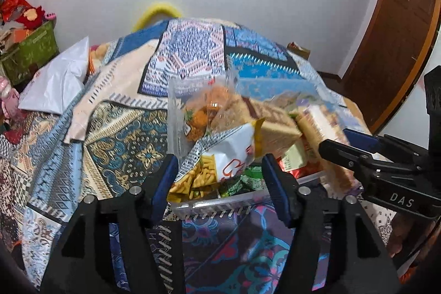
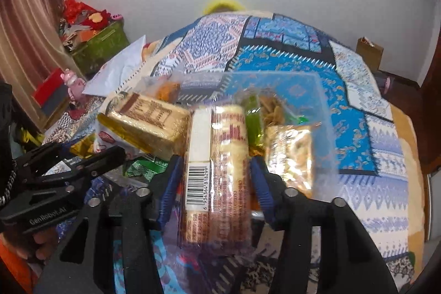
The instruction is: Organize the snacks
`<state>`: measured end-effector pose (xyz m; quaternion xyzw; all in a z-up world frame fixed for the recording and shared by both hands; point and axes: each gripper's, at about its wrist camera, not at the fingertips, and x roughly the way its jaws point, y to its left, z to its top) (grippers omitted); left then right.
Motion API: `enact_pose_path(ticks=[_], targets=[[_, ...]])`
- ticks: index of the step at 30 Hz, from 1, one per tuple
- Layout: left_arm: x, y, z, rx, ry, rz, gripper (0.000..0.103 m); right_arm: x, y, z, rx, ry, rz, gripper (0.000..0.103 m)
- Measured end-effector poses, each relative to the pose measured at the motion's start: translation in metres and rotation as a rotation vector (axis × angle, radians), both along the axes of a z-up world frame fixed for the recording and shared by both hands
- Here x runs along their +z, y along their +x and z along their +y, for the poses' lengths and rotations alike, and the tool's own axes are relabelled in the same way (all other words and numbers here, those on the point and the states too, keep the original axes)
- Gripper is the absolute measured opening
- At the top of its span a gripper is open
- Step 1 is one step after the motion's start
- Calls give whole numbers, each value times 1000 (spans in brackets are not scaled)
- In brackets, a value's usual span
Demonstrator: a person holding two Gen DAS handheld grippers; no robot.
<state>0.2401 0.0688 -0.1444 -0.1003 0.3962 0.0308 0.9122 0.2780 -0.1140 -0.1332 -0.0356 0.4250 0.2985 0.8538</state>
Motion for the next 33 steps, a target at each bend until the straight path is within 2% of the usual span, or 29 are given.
enact_pose_path(ticks=[8, 13, 17, 22, 26, 29, 31, 33], targets=[[36, -26, -7, -13, 2, -67, 65, 30, -19, -19, -15, 30, -60, 54], [49, -48, -14, -20, 15, -102, 65, 33, -34, -26, -18, 41, -66, 54], [64, -71, -17, -15, 33, -163, 65, 41, -51, -36, -28, 62, -94, 54], [88, -106, -22, -7, 46, -262, 65, 68, -77, -53, -46, 108, -178, 55], [106, -131, -29, 0, 67, -349, 75, 94, -105, -64, -73, 139, -285, 76], [120, -149, -35, 1, 76, -408, 84, 108, -121, -67, -75, 149, -342, 78], [128, -160, -39, 0, 80, -437, 86, 115, -128, -69, -76, 154, -368, 83], [135, -169, -41, -1, 86, -461, 97, 122, -137, -71, -80, 162, -399, 87]])
